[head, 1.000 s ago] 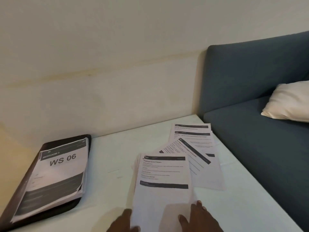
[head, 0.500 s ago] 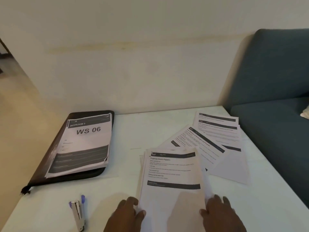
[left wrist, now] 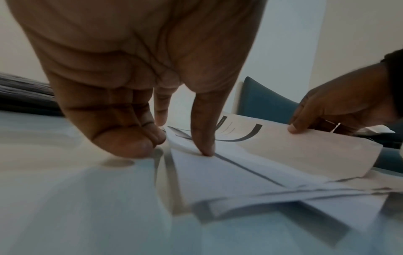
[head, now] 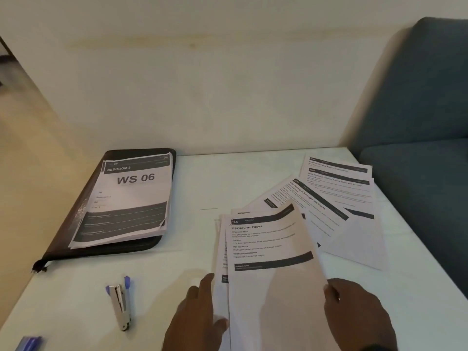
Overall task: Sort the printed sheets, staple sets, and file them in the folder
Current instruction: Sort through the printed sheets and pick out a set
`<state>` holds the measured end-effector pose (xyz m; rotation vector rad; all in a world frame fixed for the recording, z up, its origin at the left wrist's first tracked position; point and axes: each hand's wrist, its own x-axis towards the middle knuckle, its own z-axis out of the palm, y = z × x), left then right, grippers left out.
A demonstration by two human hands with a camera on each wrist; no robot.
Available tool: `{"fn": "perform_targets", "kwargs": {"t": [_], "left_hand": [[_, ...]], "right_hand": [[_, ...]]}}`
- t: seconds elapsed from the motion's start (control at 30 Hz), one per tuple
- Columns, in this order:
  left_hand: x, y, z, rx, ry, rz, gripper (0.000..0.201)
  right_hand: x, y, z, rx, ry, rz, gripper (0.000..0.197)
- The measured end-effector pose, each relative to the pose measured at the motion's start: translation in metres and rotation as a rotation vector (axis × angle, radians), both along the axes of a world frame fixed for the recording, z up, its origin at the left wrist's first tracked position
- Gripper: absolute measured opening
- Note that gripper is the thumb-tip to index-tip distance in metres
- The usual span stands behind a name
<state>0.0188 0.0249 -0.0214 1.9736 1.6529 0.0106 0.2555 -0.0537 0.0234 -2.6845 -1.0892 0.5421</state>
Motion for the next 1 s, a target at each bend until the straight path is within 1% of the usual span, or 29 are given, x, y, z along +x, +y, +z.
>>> {"fn": "perform_targets", "kwargs": {"t": [0.1,0.2,0.27,0.3,0.37,0.4,0.47,0.53,0.57,0.6,0.63,0.67,0.7,0.77,0.8,0.87,0.9,0.93,0.97,1.0], "left_hand": [[0.0,0.002,-0.005,-0.017,-0.011,-0.022,0.084],[0.001,0.003,-0.002,0.014,-0.08,0.03,0.075],[0.0,0.006,0.002,0.036,-0.203,0.108,0.064],[-0.002,0.008,0.003,0.024,-0.291,0.155,0.057],[-0.004,0.014,0.004,-0.077,-0.492,0.265,0.048],[-0.004,0.016,0.004,-0.148,-0.59,0.315,0.047],[-0.004,0.017,0.006,-0.277,-0.763,0.378,0.05],[-0.006,0.019,0.007,-0.327,-0.887,0.41,0.063],[-0.008,0.02,0.008,-0.343,-0.924,0.418,0.066],[-0.011,0.023,0.009,-0.354,-0.948,0.415,0.064],[-0.014,0.024,0.012,-0.371,-0.963,0.398,0.059],[-0.017,0.025,0.015,-0.393,-0.965,0.361,0.053],[-0.02,0.025,0.017,-0.402,-0.952,0.308,0.048],[-0.023,0.022,0.019,-0.357,-0.922,0.196,0.043],[-0.025,0.02,0.018,-0.335,-0.917,0.161,0.042],[-0.03,0.017,0.014,-0.337,-0.915,0.128,0.037],[-0.032,0.017,0.015,-0.339,-0.913,0.113,0.037],[-0.035,0.016,0.016,-0.337,-0.911,0.111,0.04],[-0.037,0.016,0.017,-0.338,-0.925,0.118,0.048],[-0.04,0.016,0.017,-0.337,-0.946,0.123,0.061]], "right_hand": [[0.006,0.0,-0.003,0.072,0.044,-0.053,0.013],[0.012,0.0,-0.005,0.184,0.153,-0.098,0.013],[0.017,0.0,-0.006,0.261,0.23,-0.101,0.018],[0.019,0.0,-0.007,0.283,0.259,-0.091,0.019],[0.021,0.002,-0.007,0.31,0.319,-0.054,0.019],[0.022,0.002,-0.008,0.32,0.354,-0.032,0.019],[0.024,0.003,-0.007,0.329,0.432,-0.001,0.02],[0.027,0.005,-0.009,0.287,0.517,0.038,0.022],[0.028,0.005,-0.01,0.272,0.564,0.045,0.026],[0.029,0.007,-0.011,0.254,0.607,0.034,0.033],[0.029,0.007,-0.014,0.242,0.631,0.055,0.041],[0.027,0.008,-0.012,0.221,0.637,0.089,0.046],[0.025,0.009,-0.008,0.206,0.663,0.132,0.042],[0.022,0.011,0.003,0.169,0.764,0.18,0.026],[0.019,0.013,0.004,0.14,0.772,0.219,0.024],[0.019,0.009,0.0,0.01,0.806,0.344,0.038],[0.019,0.008,-0.003,-0.059,0.773,0.406,0.043],[0.019,0.005,-0.005,-0.094,0.76,0.462,0.035],[0.014,0.003,0.001,-0.117,0.804,0.507,0.02],[0.013,0.002,0.004,-0.082,0.81,0.481,0.023]]}}
